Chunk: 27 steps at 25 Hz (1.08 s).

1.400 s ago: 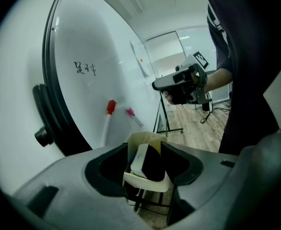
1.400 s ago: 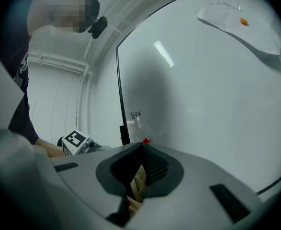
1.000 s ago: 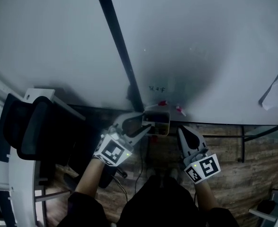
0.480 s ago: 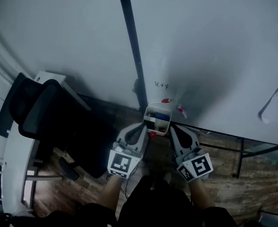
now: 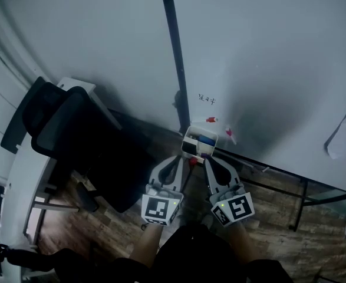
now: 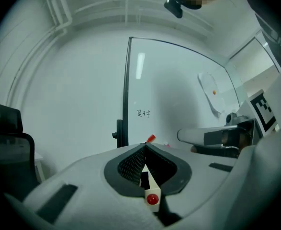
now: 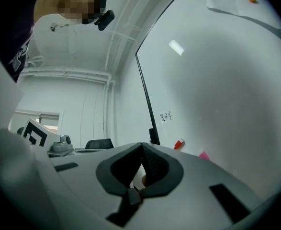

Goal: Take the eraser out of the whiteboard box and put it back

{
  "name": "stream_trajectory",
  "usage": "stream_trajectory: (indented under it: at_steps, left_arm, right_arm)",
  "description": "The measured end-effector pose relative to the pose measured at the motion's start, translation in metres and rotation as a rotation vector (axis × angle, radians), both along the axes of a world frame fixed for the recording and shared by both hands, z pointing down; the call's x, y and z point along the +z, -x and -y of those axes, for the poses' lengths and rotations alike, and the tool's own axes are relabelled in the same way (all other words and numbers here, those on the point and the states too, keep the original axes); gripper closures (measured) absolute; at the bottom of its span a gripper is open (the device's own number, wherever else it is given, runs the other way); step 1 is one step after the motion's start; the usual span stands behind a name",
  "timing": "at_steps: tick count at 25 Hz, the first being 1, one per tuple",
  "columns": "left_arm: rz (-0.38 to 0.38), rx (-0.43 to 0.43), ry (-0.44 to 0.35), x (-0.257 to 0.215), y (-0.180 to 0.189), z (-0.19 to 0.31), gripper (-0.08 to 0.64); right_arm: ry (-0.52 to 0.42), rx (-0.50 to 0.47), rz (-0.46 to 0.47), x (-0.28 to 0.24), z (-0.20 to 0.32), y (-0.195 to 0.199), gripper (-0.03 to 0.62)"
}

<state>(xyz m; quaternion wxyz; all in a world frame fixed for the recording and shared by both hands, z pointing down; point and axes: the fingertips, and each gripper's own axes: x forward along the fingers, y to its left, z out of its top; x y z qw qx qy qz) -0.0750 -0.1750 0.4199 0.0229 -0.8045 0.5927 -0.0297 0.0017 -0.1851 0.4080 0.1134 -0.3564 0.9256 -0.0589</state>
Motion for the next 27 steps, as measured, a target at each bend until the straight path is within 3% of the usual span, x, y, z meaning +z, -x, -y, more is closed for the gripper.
stream_trajectory:
  at_steps: [6, 27]
  left_arm:
    - [0.021, 0.030, -0.020, -0.008, 0.005, -0.008, 0.555]
    - [-0.016, 0.107, -0.018, -0.009, 0.024, -0.034, 0.555]
  right_arm:
    - [-0.015, 0.019, -0.006, -0.005, -0.011, 0.006, 0.591]
    - [-0.013, 0.070, -0.028, -0.007, -0.043, 0.028, 0.589]
